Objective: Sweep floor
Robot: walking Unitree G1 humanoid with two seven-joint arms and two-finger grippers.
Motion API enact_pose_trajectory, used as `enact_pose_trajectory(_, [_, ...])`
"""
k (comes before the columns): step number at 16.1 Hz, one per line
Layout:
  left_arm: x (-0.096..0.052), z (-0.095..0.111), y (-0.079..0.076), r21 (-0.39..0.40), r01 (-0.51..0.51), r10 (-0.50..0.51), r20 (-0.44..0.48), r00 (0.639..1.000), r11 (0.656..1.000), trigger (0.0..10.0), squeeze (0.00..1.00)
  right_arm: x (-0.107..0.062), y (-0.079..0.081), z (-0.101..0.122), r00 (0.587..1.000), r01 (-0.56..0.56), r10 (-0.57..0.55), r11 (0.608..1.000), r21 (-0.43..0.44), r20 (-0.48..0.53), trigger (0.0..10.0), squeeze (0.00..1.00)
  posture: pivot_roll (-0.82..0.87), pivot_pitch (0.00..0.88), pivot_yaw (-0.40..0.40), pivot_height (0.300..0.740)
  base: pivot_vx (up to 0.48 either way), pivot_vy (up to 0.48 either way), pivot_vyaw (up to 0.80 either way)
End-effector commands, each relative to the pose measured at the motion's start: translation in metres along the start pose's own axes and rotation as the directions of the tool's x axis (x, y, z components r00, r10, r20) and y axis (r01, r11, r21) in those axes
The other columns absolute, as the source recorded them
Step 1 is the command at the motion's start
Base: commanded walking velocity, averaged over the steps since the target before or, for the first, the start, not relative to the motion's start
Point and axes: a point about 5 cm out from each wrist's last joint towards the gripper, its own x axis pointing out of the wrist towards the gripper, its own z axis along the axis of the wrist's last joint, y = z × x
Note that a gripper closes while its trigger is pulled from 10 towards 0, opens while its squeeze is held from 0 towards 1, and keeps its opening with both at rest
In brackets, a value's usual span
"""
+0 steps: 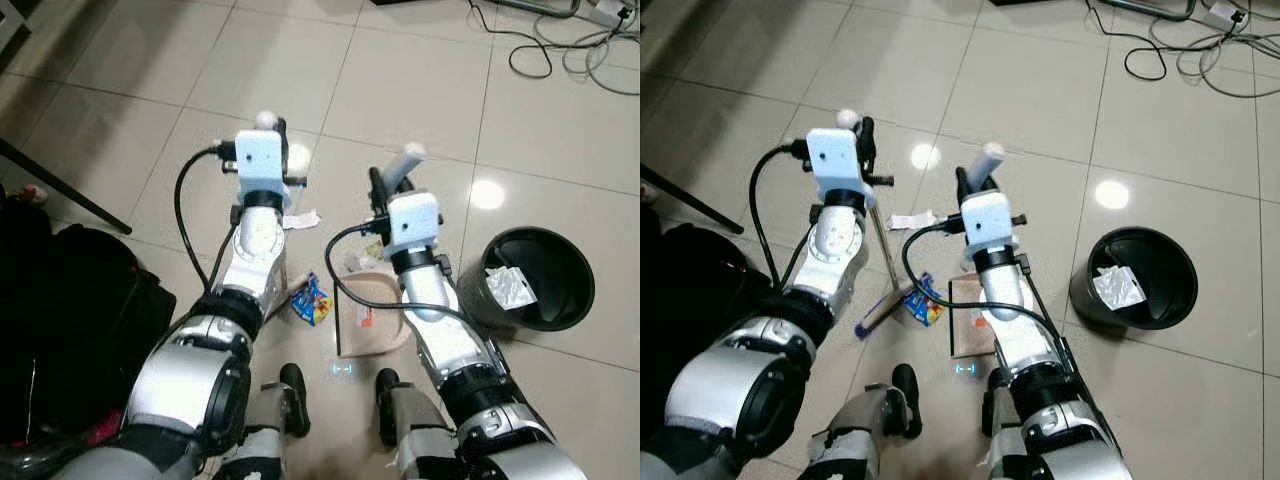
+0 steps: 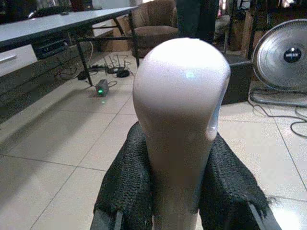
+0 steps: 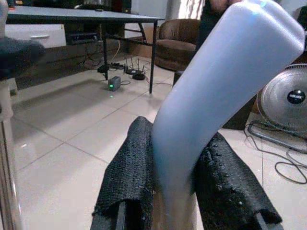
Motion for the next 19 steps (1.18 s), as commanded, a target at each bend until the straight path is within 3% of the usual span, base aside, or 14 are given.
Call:
enact_pose_trajectory(1, [-0.005, -0.006, -0.004, -0.079, -0.021, 0.019, -0.034, 0.999, 0.997, 10.0, 0.00, -0.015, 0.006, -0.021, 0.994, -0.007, 0.008, 1.000, 0.005, -0.112, 10.0, 0.00, -0.01, 0.407, 0.089, 0.740, 0.000, 0.000, 0.00])
enact_pose_trajectory(4, [-0.006, -0.002, -0.008, -0.172, -0.061, 0.058, -0.022, 0.998, 0.983, 10.0, 0.00, -0.013, -0.005, -0.024, 0.990, 0.043, -0.043, 0.999, 0.002, -0.132, 10.0, 0.00, 0.00, 0.402, 0.090, 0.740, 0.000, 0.000, 0.00])
enact_pose_trajectory(7, [-0.009, 0.002, -0.012, -0.297, -0.106, 0.101, -0.031, 0.994, 0.949, 10.0, 0.00, -0.011, -0.010, -0.026, 0.987, 0.074, -0.072, 0.997, 0.008, -0.145, 10.0, 0.00, 0.01, 0.385, 0.093, 0.740, 0.000, 0.000, 0.00])
enact_pose_trajectory(10, [-0.011, 0.010, -0.011, -0.311, -0.034, 0.042, 0.017, 0.999, 0.950, 10.0, 0.00, -0.008, -0.012, -0.025, 0.988, 0.075, -0.073, 0.997, 0.013, -0.137, 10.0, 0.00, 0.01, 0.362, 0.093, 0.740, 0.000, 0.000, 0.00])
enact_pose_trajectory(13, [-0.009, 0.028, 0.001, -0.317, -0.026, 0.050, 0.068, 0.996, 0.948, 10.0, 0.00, -0.002, -0.021, -0.025, 0.987, 0.088, -0.086, 0.996, 0.009, -0.137, 10.0, 0.00, 0.01, 0.325, 0.087, 0.740, 0.000, 0.000, 0.00])
enact_pose_trajectory(19, [-0.013, 0.046, 0.015, -0.348, -0.039, 0.049, 0.022, 0.999, 0.937, 10.0, 0.00, 0.008, -0.029, -0.024, 0.985, 0.102, -0.100, 0.995, 0.006, -0.139, 10.0, 0.00, 0.02, 0.281, 0.090, 0.740, 0.000, 0.000, 0.00])
